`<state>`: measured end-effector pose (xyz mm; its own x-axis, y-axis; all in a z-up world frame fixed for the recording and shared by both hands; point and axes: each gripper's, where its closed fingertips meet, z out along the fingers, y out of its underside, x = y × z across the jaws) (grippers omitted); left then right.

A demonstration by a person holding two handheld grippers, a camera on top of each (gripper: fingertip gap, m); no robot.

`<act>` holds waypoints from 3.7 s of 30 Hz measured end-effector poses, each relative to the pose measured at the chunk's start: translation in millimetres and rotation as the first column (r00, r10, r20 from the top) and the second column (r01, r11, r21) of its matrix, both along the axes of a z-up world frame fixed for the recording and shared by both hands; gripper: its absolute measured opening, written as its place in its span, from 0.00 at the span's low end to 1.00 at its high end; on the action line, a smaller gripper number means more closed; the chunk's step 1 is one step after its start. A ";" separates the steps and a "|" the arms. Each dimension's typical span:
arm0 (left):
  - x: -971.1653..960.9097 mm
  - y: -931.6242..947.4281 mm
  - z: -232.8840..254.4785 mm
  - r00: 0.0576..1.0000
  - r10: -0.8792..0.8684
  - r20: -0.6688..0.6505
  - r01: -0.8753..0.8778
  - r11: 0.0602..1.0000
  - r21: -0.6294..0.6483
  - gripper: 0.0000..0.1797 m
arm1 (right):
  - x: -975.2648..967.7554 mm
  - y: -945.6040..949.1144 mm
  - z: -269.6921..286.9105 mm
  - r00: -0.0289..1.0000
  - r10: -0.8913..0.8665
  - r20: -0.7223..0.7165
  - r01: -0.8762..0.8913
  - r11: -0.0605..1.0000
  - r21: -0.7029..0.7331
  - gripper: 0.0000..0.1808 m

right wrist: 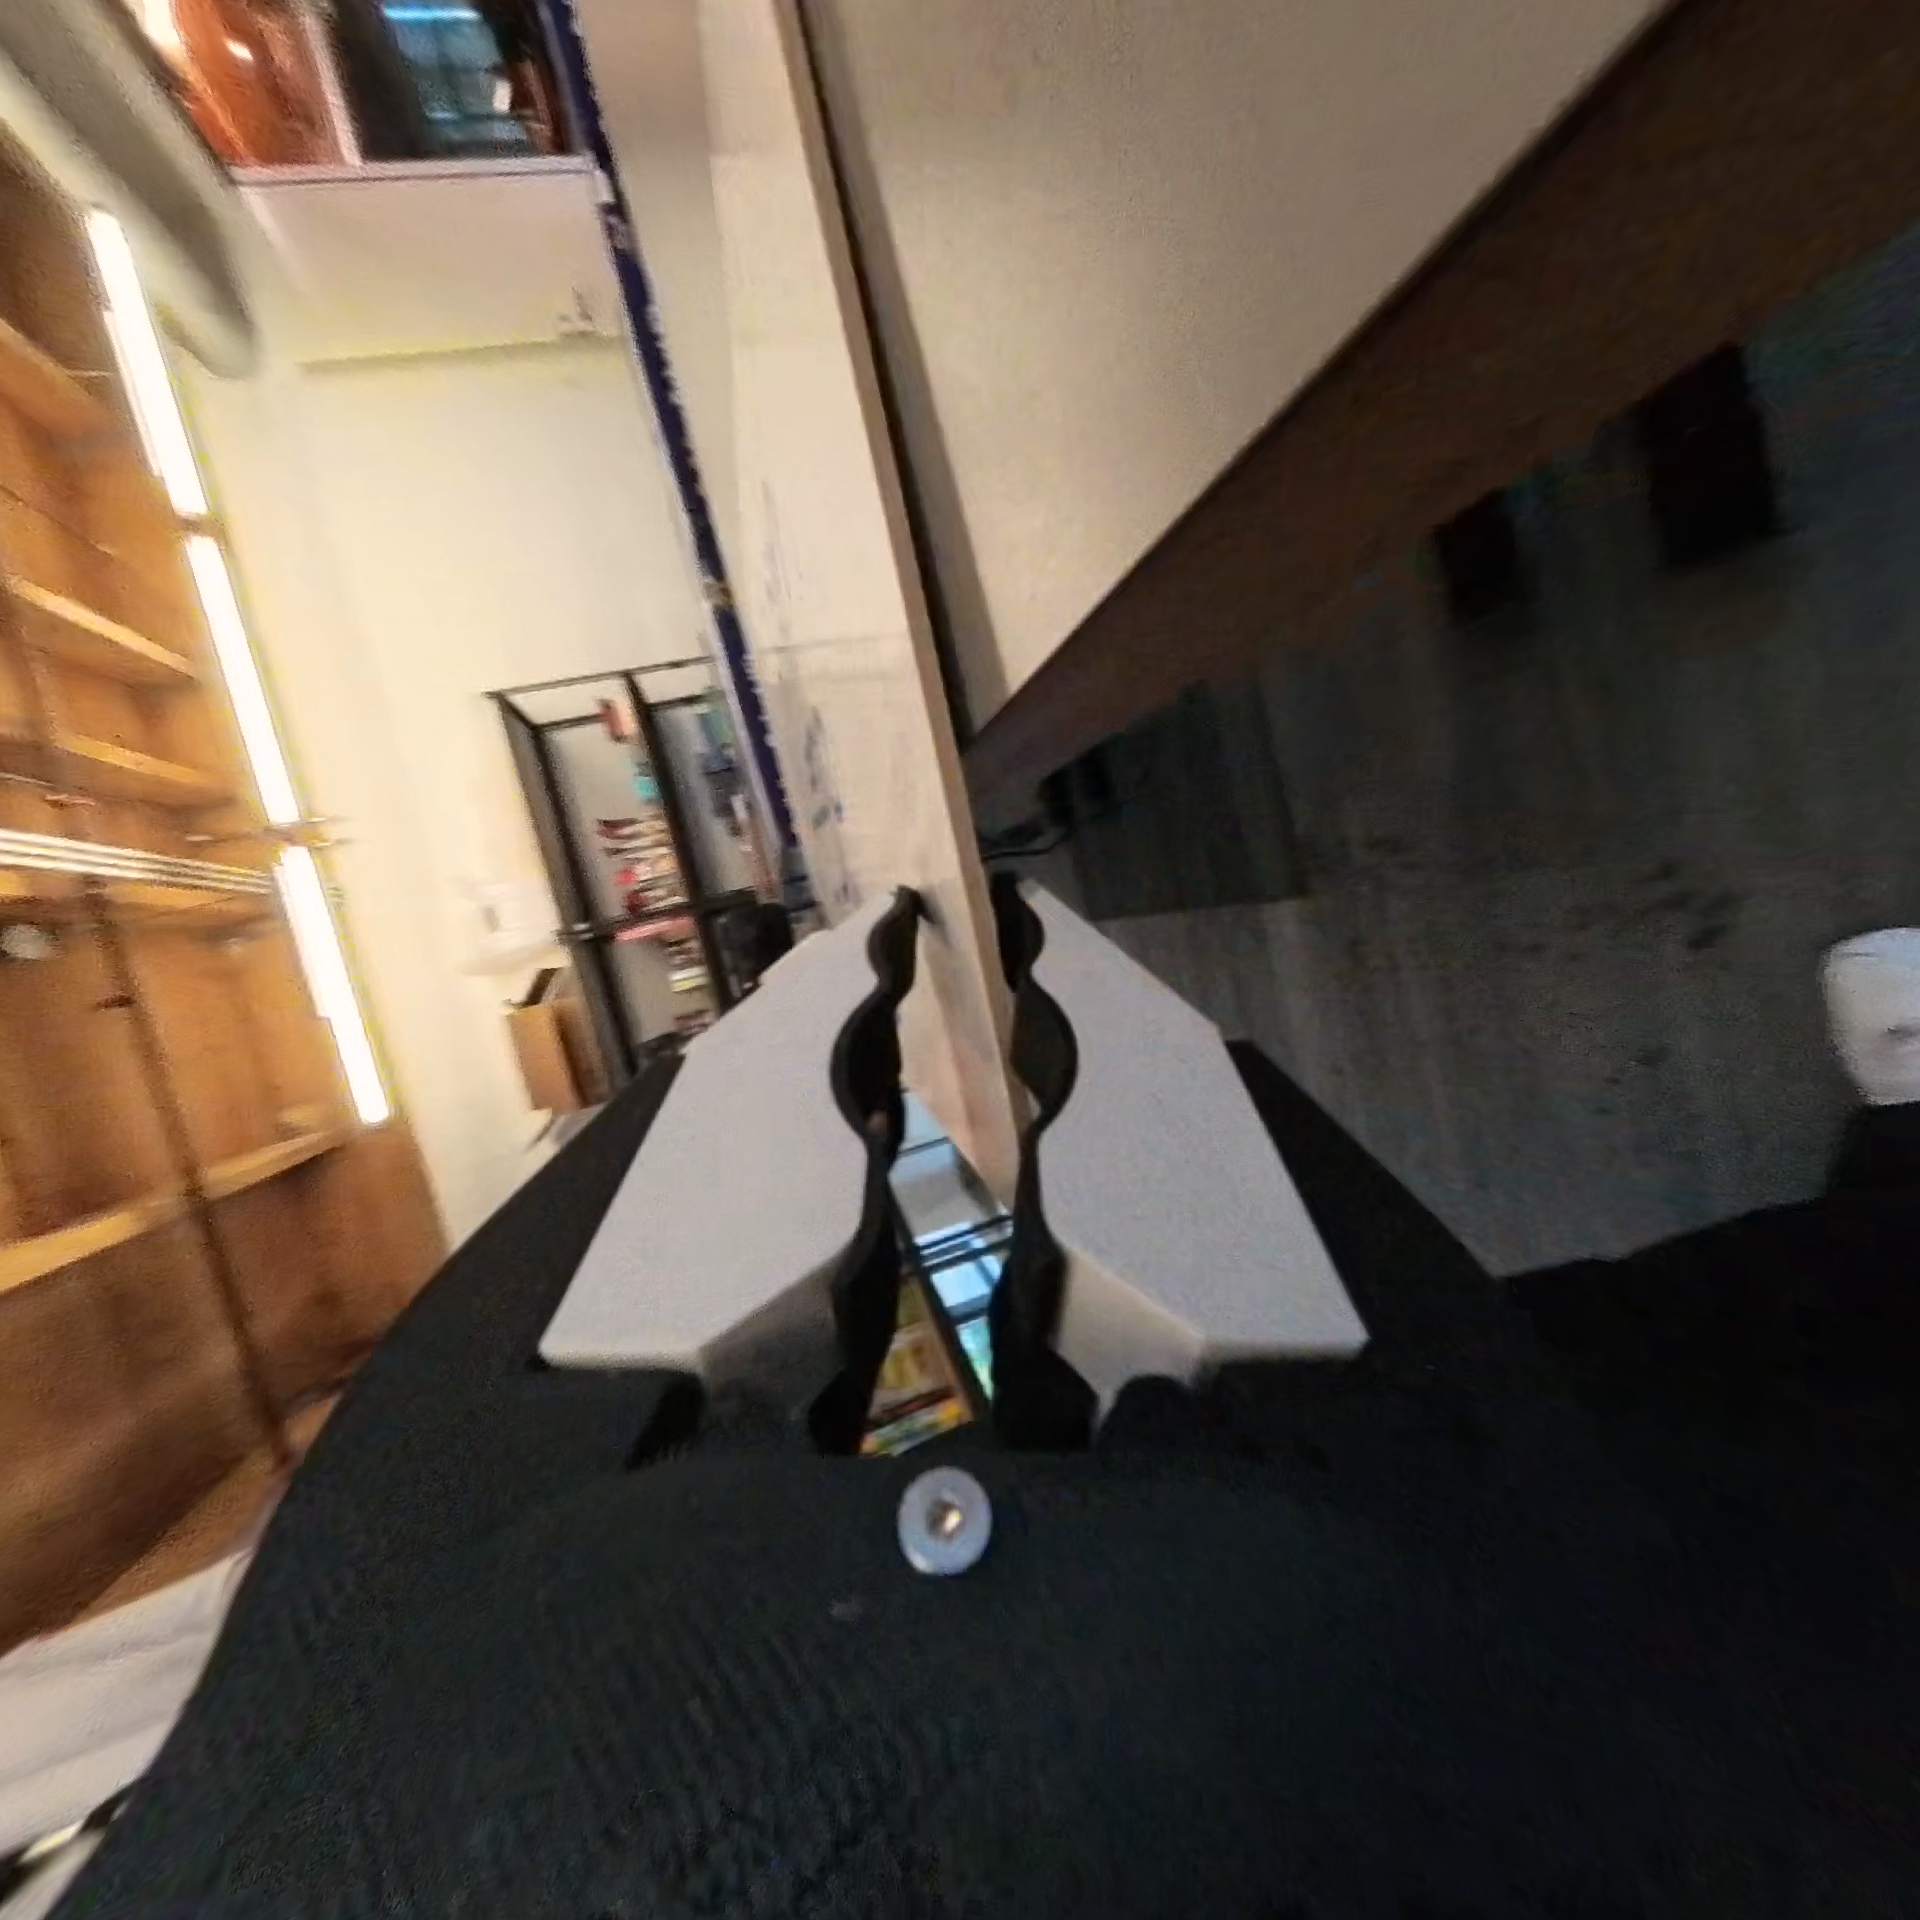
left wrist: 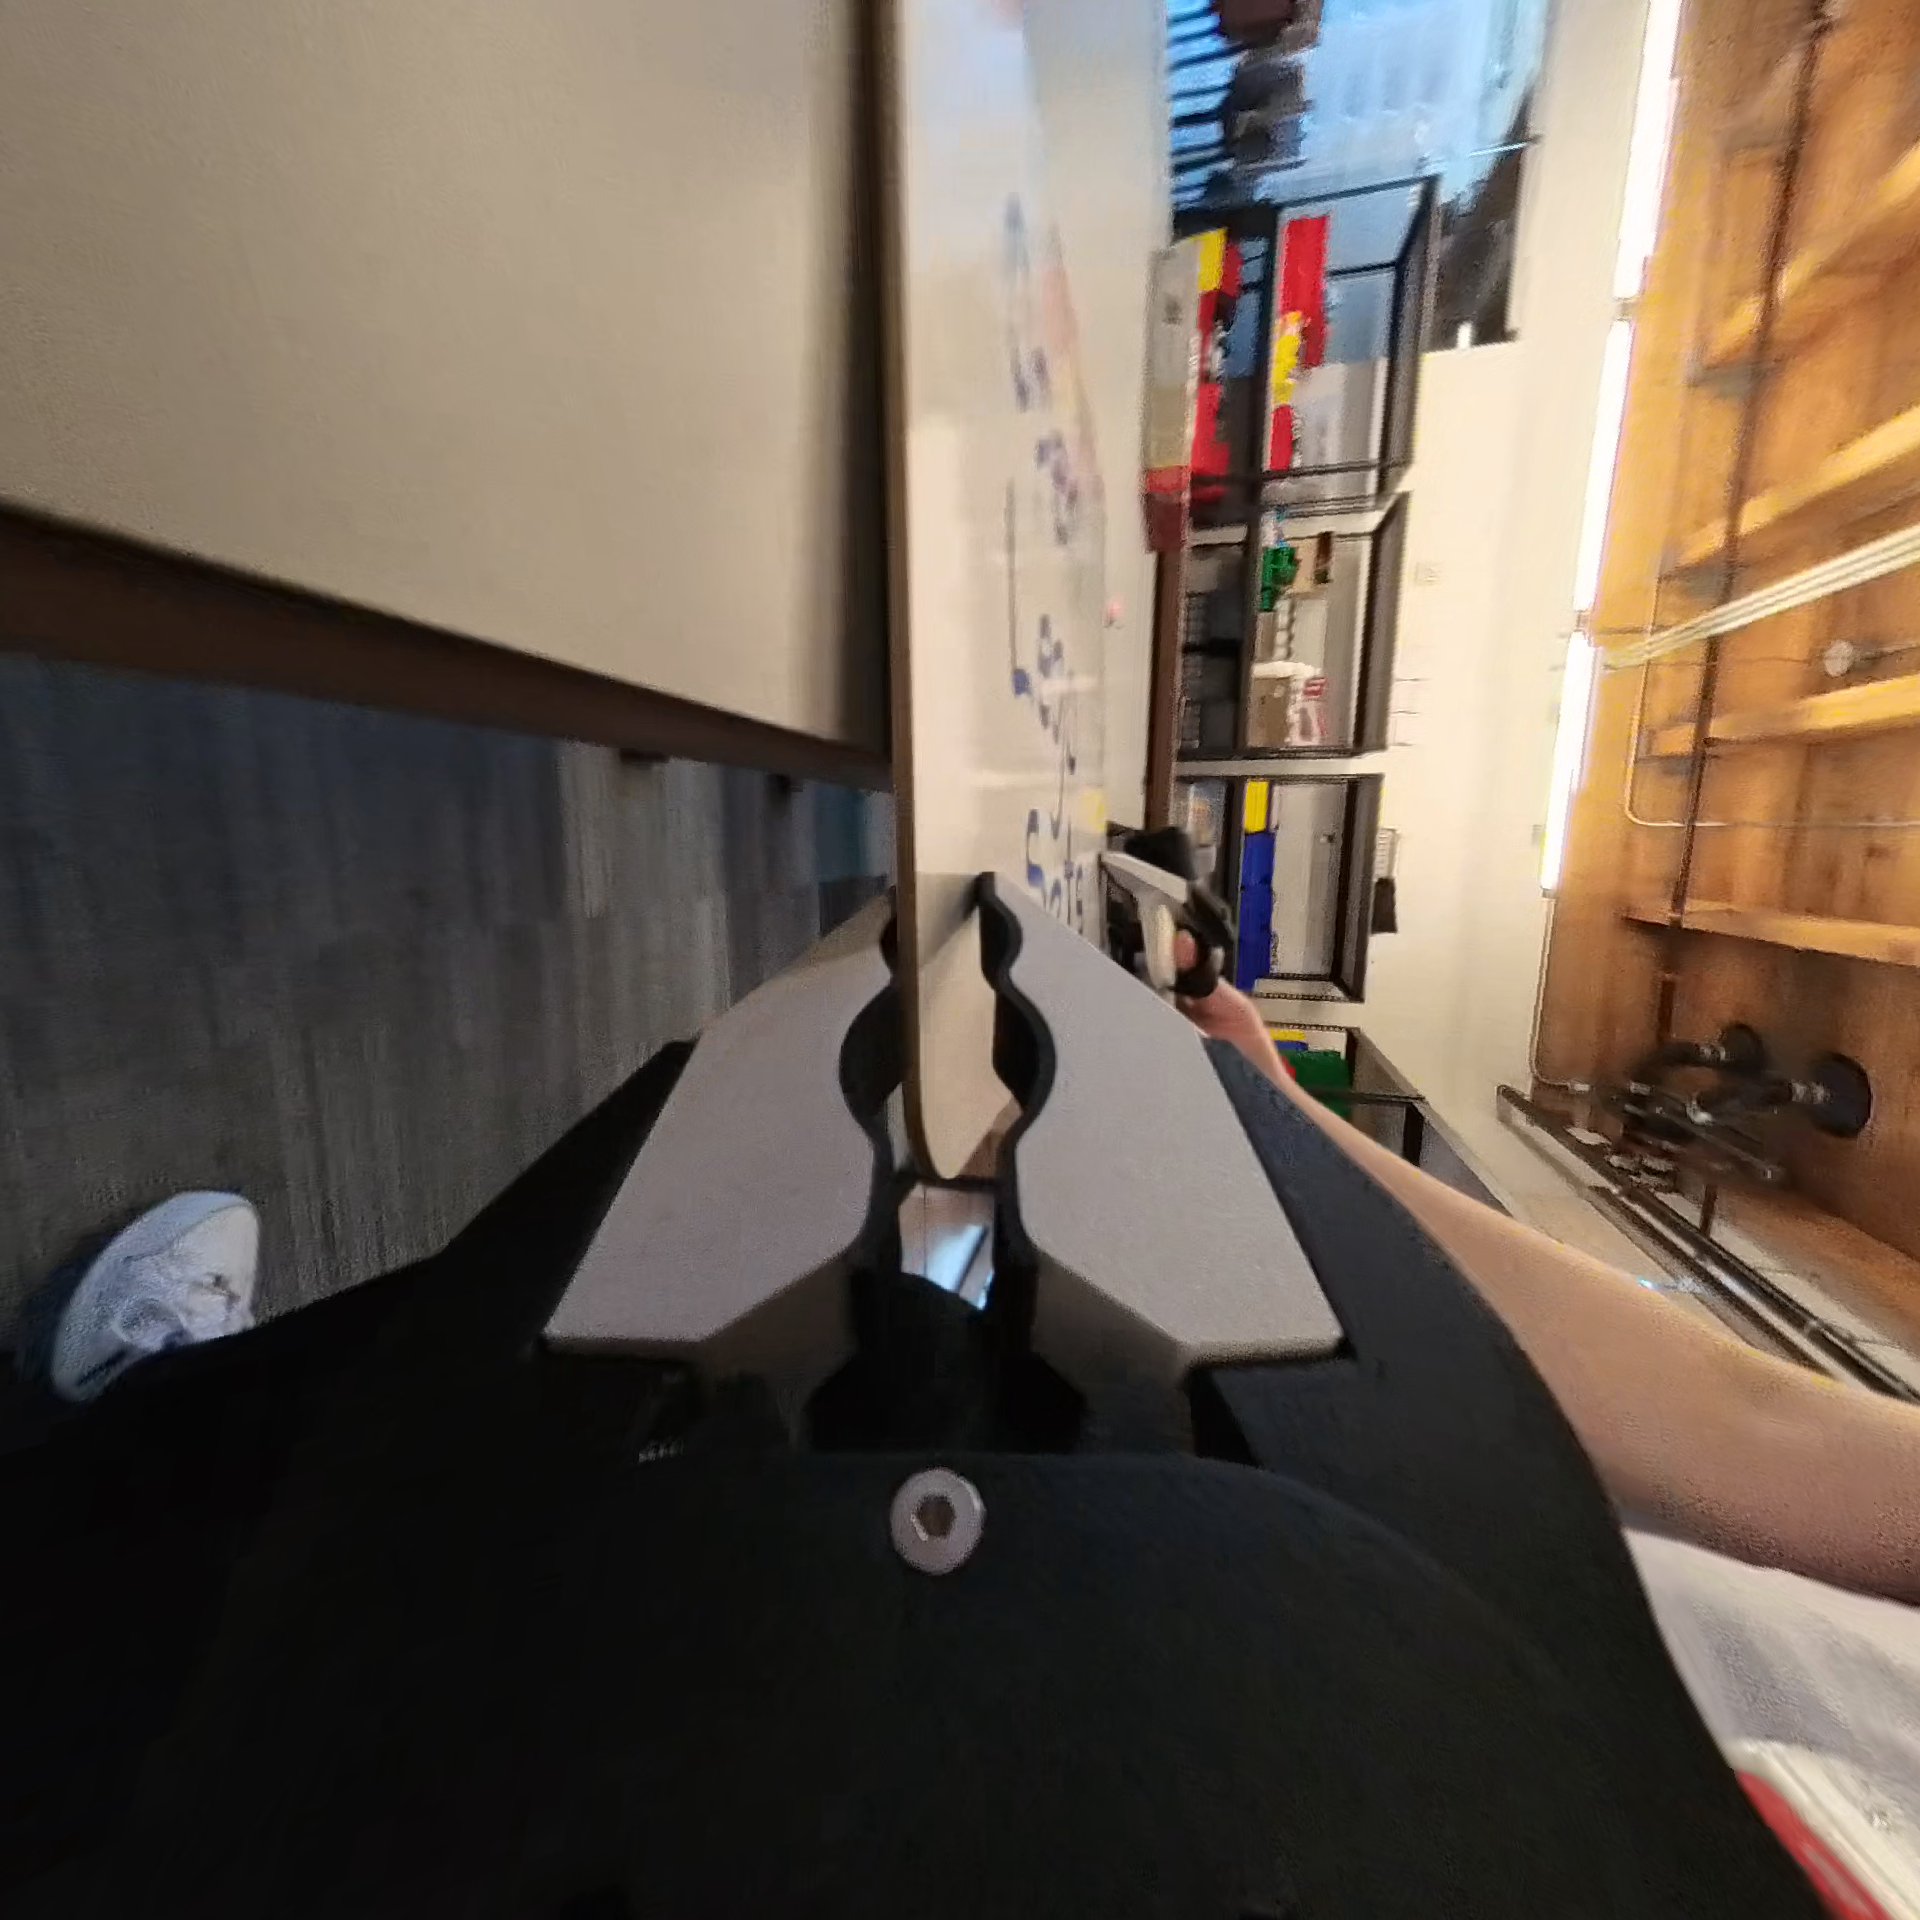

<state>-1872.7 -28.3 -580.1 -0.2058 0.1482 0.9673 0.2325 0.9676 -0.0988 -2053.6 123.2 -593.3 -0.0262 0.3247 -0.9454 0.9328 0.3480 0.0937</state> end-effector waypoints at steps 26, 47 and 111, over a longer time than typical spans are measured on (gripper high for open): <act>336.5 131.3 220.1 0.521 0.741 -0.424 -0.843 0.525 -0.118 0.01 | 320.1 -143.0 236.4 0.300 0.906 -0.299 -0.780 0.052 -0.624 0.02; 746.7 117.4 233.7 0.011 0.887 -0.463 -0.993 -0.045 -0.109 0.01 | 829.3 -293.9 249.2 -0.074 0.984 -0.163 -0.758 -0.162 -0.632 0.14; 1612.2 -456.5 247.7 -0.449 0.673 -0.587 -0.712 -0.667 -0.220 0.08 | 1922.4 -703.4 294.9 -0.469 -0.825 -0.315 0.874 -0.484 -0.035 0.02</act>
<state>-260.5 -484.8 -332.4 -0.5351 0.0714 0.8417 -0.7399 -0.5205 -0.4262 -131.2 -580.2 -298.4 0.4134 0.1404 -0.8997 -0.1451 -0.9653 -0.2173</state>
